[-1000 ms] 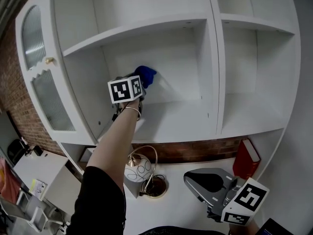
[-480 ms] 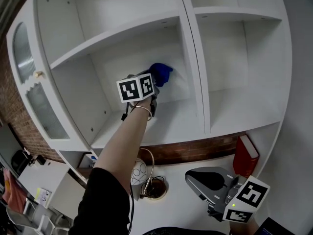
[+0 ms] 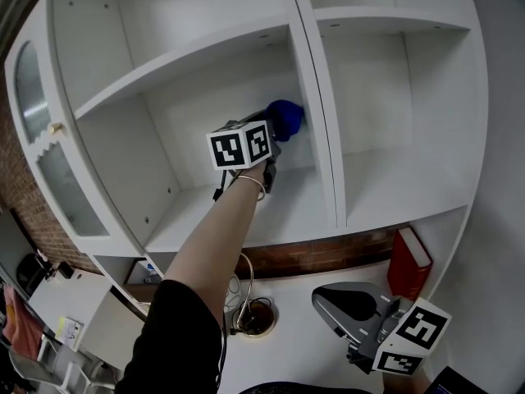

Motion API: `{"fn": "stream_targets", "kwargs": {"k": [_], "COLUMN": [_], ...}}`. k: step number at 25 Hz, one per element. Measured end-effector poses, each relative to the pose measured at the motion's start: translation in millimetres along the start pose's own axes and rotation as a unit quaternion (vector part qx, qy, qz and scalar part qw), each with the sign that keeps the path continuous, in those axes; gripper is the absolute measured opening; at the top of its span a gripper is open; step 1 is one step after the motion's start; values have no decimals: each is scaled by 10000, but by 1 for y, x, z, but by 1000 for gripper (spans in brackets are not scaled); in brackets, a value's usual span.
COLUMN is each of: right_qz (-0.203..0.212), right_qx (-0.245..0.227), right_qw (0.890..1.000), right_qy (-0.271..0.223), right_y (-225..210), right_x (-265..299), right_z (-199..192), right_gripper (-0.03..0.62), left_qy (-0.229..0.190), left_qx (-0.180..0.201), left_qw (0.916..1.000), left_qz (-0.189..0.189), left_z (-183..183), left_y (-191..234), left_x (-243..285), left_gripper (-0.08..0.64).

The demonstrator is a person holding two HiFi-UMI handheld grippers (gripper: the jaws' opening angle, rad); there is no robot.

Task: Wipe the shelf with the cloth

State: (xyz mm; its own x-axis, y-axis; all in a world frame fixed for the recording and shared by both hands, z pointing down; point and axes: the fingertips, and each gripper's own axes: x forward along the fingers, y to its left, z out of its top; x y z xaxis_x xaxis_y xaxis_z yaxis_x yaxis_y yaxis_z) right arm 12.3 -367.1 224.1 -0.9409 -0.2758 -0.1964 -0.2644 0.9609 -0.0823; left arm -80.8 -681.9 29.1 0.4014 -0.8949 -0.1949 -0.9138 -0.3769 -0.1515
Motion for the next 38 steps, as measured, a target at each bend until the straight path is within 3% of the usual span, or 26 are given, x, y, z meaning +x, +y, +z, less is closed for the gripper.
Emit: {"fn": "stream_targets", "kwargs": {"k": [3,5,9,11,16,21,23,28,34,38], "right_qz": [52,65,147,244,544,677,672,613,468,429], "right_qx": [27,35,-41,-84,-184,-254,-250,-196,-84,11], "right_qw": [10000,9999,9997,9994,9978,9965,9965,9972,9984,9989], "right_qy": [56,108,173,217,338,423,425,386,297,197], "right_y": [0,1,10,18,45,55,54,46,31,22], "right_x": [4,7,14,19,34,39,39,35,26,20], "right_z": [-3,-4,0,1,-2,-4,-4,-3,-5,-6], "right_gripper": [9,9,9,9,9,9,9,9,9,9], "left_qy": [57,26,-218,-252,91,654,939,1503,1720,1771], "left_qx": [19,142,775,857,149,-300,-381,-290,14,249], "left_qw": [9997,9998,9955,9913,9714,9505,9478,9571,9708,9719], "left_qz": [-222,-157,493,962,2367,3022,3024,2459,1674,1531], "left_z": [-2,1,21,30,23,-1,-11,-34,-43,-42], "left_y": [-5,-2,23,50,138,190,198,182,134,113], "left_x": [1,-4,-33,-56,-128,-175,-179,-150,-99,-81], "left_gripper": [12,15,17,15,12,12,12,12,11,11]}}
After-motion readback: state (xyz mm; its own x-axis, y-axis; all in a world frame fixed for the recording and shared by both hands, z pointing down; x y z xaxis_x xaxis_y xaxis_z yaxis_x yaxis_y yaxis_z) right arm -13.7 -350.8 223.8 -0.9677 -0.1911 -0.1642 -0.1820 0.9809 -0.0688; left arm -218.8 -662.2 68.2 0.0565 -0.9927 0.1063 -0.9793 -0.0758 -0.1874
